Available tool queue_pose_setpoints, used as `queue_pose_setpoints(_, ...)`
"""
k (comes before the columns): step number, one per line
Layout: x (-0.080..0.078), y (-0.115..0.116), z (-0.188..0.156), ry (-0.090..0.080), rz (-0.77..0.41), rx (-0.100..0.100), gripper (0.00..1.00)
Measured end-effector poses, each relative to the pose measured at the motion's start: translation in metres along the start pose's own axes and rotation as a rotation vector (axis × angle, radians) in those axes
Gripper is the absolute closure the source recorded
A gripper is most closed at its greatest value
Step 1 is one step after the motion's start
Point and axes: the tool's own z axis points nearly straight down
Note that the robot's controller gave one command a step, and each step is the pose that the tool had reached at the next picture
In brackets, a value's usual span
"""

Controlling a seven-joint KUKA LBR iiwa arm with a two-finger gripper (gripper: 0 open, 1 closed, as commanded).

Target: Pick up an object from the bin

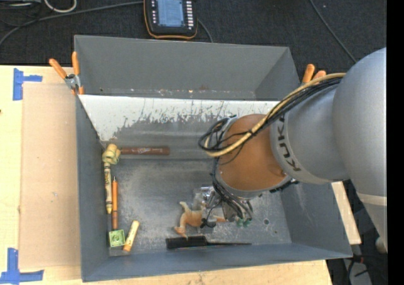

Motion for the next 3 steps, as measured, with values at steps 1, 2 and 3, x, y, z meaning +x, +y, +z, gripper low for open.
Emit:
queue_pose_setpoints(1, -0.003, 0.009, -0.104, 0.005, 0.013, 0.000, 1.00)
queue_pose_setpoints(2, 0.024, -0.019, -0.147, 0.014, 0.039, 0.001, 1.00)
queue_pose_setpoints(3, 0.023, -0.018, -0.173, 0.024, 0.041, 0.001, 1.00)
